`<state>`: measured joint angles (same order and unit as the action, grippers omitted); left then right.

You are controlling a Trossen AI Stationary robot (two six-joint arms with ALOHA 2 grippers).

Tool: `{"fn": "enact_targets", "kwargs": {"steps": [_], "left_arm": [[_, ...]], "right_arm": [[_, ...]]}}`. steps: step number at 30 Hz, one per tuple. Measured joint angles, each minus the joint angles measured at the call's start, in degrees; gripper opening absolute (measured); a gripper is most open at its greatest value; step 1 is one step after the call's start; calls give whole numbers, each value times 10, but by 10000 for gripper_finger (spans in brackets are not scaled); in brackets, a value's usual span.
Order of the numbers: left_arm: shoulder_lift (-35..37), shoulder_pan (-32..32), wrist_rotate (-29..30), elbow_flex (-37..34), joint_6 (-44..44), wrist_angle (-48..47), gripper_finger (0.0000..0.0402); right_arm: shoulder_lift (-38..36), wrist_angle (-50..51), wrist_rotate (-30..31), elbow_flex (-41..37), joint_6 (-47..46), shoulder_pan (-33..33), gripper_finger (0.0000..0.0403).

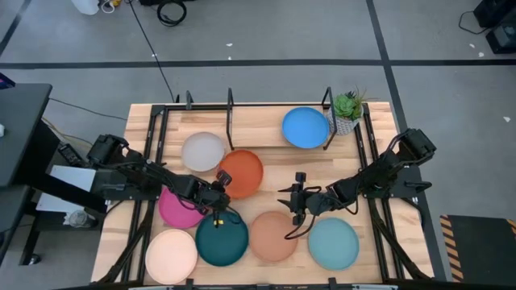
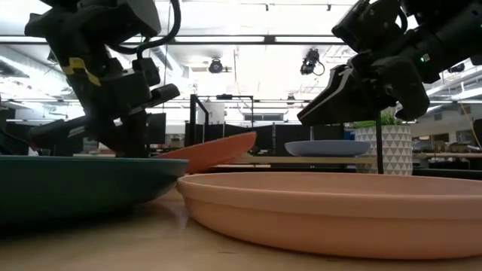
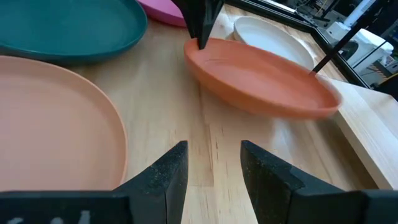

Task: Place and stack plates onto a shelf
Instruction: Stack the orange plate on top of the blue plate on the shelf

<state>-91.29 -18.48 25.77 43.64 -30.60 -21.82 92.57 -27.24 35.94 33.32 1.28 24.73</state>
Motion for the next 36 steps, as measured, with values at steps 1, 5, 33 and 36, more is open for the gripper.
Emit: {"fn": "enact_targets", "kwargs": {"steps": [1,5,33,36], "left_arm": [[0,0,-4,0,0,2,13],[4,-4,-13,0,2,5,16],[10,-27,-86,181,18,-142,15],[10,-28,-86,190,14,-152,19]], "right_arm": [[0,0,0,0,0,0,153],[0,0,0,0,0,0,153],[1,330,37,221,293,-8,172],[1,373,-9,243,293,-16,155]]}}
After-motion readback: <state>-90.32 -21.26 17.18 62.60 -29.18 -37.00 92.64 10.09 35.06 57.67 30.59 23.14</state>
